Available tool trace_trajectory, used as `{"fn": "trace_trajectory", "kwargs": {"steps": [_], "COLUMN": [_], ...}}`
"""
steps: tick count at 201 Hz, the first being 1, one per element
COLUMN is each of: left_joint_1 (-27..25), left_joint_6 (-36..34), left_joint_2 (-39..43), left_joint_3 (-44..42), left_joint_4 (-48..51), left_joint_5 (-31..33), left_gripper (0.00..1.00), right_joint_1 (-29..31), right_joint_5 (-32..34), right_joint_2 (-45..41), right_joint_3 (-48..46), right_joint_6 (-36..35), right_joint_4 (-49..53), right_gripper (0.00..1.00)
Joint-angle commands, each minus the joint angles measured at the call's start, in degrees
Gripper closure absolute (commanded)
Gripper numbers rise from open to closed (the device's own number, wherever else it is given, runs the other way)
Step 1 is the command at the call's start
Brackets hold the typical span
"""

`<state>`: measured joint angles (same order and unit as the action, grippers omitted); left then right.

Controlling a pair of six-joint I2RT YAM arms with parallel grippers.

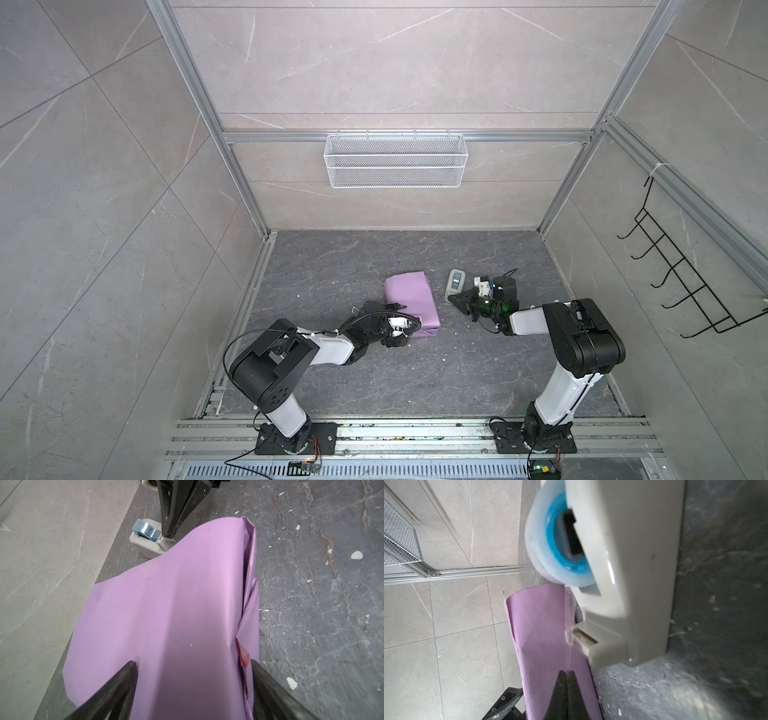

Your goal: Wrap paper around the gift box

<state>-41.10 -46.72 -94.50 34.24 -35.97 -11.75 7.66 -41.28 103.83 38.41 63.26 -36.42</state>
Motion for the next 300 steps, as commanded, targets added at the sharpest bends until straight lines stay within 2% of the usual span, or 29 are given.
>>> {"fn": "trace_trajectory", "kwargs": {"steps": [1, 100, 153, 209, 245, 277, 300], "left_joint_1": [0.3, 0.3, 0.3, 0.3, 0.3, 0.3, 0.3], "left_joint_6": [1.7, 1.8, 1.8, 1.7, 1.7, 1.6, 1.6], "left_joint_2": [-0.3, -0.2, -0.3, -0.5, -0.6, -0.8, -0.8], "left_joint_3": [0.8, 0.7, 0.8, 0.8, 0.8, 0.9, 0.9], "left_joint_4": [3.4, 3.6, 3.5, 3.6, 3.7, 3.7, 3.7], "left_joint_5": [-1.6, -1.7, -1.9, -1.8, -1.9, -1.8, -1.7], "left_gripper": [0.18, 0.18, 0.18, 0.18, 0.18, 0.18, 0.18], "right_joint_1": [1.1, 0.8, -0.4, -1.3, -1.8, -1.3, 1.9], "right_joint_5": [-2.1, 2.1, 5.5, 6.0, 3.4, -0.4, -1.7], "right_joint_2": [1.6, 8.3, 8.6, 7.4, 1.9, -9.9, -19.1], "right_joint_3": [-1.5, -1.8, -2.6, -2.2, -3.3, -7.9, -12.1], "right_joint_6": [-1.1, -3.1, -4.5, -9.6, -12.9, -19.6, -24.7], "right_joint_4": [0.2, 0.2, 3.2, 6.8, 7.0, 8.6, 10.7], "right_gripper": [1.0, 1.0, 1.0, 1.0, 1.0, 1.0, 1.0]}}
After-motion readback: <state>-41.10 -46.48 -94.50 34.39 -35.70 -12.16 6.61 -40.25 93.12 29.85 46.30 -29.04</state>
